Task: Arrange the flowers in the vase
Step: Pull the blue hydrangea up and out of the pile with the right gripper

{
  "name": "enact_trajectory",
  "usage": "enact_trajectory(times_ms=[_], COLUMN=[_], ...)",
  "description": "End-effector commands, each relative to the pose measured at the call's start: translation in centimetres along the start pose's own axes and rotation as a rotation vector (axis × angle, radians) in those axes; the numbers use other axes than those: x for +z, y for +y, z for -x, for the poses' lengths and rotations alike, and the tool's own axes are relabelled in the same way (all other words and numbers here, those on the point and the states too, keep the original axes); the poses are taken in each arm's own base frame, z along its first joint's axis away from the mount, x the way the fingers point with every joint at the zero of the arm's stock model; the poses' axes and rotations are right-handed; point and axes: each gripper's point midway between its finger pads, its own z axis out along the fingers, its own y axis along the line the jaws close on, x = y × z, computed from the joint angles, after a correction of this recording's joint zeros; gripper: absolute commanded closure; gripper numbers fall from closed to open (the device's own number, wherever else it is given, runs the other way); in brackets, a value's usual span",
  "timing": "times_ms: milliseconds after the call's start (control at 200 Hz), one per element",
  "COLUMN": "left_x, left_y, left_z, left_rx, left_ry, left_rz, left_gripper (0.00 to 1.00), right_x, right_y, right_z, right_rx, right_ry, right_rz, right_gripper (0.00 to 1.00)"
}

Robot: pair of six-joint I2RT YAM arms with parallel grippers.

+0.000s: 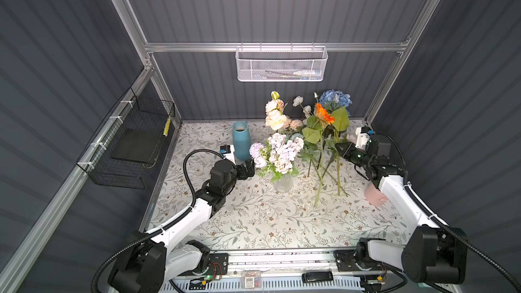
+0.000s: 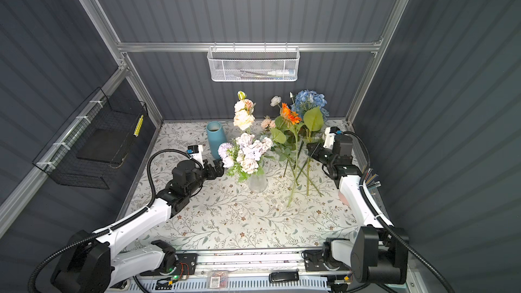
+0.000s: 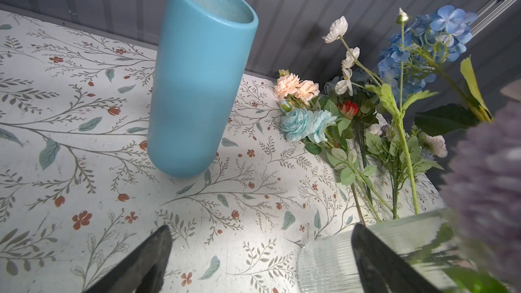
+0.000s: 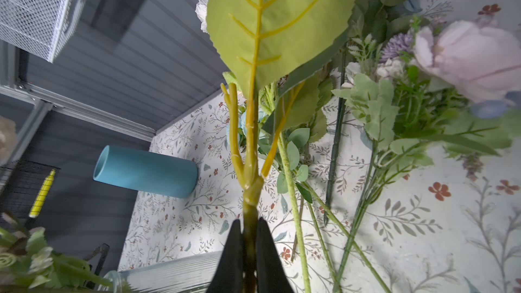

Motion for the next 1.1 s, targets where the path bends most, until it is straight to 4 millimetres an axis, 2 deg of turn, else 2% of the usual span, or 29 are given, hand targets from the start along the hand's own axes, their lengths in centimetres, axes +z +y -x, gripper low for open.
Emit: enact_trajectory(times_ms=[0,115,260,335,525,690,770,870,961,1096], left_x=[0.1,0.2,0.4,0.6,1.0,0.9,0.8,0.6,0.5,0.4], left_y=[-0.3,-0.3,-0.4,-0.3,-0.5,-0.6,-0.6,-0.4,-0.3,-0.2], left_z=[1.1,0.9,0.8,0.6,0.6,0.8,0.8,0.8,0.7,0.7], left_rx=[0.005,0.000,-0.011,-0.014,-0.020,-0.029,-0.029,-0.025,-0.022,-0.024], left_ry=[-0.029,-0.028,-0.026,-0.021,-0.016,-0.021,-0.021,-0.021,-0.024,-0.028], left_rz=[-0.011,-0.015,-0.022,-0.019,-0.026,-0.030,-0.030,-0.021,-0.015,-0.012], left_gripper=[0.01,0.01,0.01,0.01,0.01,0.01,0.01,0.01,0.01,0.01], right_x=[-1.0,-0.2,0.7,1.1,3.9,6.4,7.4,7.9,7.6,6.4], right_y=[0.4,-1.0,-3.8,-4.6,-4.3,-4.9,-4.3,-2.7,-1.5,-1.7], right_z=[2.0,1.5,-0.2,-1.1,-5.0,-8.6,-9.8,-10.4,-9.8,-8.0], right_rx=[0.089,0.036,-0.066,-0.117,-0.255,-0.245,-0.221,-0.201,-0.196,-0.152], right_ry=[-0.104,-0.050,0.015,0.056,0.195,0.287,0.327,0.344,0.322,0.268], right_rz=[0.064,-0.033,-0.213,-0.277,-0.361,-0.386,-0.329,-0.231,-0.174,-0.158], right_gripper=[1.00,1.00,1.00,1.00,1.00,1.00,1.00,0.85,0.76,0.65])
